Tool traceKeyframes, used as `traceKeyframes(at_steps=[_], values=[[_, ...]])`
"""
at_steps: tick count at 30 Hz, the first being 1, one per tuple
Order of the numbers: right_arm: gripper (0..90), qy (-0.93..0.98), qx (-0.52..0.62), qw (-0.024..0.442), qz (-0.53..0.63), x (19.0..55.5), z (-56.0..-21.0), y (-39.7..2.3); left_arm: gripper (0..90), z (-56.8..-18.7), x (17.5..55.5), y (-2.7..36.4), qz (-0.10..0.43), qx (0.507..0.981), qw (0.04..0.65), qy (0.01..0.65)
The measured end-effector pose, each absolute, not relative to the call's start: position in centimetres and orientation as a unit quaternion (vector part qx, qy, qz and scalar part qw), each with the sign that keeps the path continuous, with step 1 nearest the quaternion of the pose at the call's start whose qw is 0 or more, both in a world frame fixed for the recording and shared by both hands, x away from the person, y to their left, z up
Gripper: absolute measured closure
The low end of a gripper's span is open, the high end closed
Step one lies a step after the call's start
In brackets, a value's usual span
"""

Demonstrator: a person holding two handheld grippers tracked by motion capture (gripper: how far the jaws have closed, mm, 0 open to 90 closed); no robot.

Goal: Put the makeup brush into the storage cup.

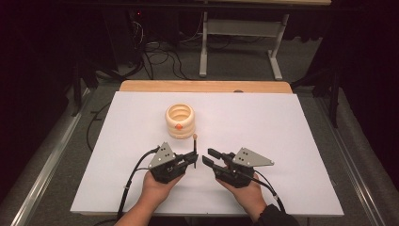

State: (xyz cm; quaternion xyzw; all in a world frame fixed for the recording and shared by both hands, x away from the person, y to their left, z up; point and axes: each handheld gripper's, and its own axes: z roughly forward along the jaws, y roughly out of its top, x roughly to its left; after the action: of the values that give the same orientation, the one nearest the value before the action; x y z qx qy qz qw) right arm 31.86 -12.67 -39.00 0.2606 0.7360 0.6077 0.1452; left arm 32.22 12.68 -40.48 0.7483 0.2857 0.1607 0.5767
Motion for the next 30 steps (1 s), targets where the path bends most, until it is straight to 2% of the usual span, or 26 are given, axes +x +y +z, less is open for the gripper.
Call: traceKeyframes(at_steps=[11, 22, 30], values=[[57.9, 0.736, 0.270, 0.153, 0.601, 32.0, -39.0, -13.2, 83.4, -40.3, 32.7, 14.2, 0.179, 0.738, 0.574, 0.307], [39.6, 0.726, 0.288, 0.181, 0.598, 32.7, -38.9, -15.8, 83.5, -39.8, 32.9, 16.5, 0.198, 0.725, 0.575, 0.324], [31.3, 0.707, 0.310, 0.195, 0.606, 33.1, -38.5, -18.6, 83.5, -39.6, 32.9, 17.8, 0.208, 0.718, 0.574, 0.335]])
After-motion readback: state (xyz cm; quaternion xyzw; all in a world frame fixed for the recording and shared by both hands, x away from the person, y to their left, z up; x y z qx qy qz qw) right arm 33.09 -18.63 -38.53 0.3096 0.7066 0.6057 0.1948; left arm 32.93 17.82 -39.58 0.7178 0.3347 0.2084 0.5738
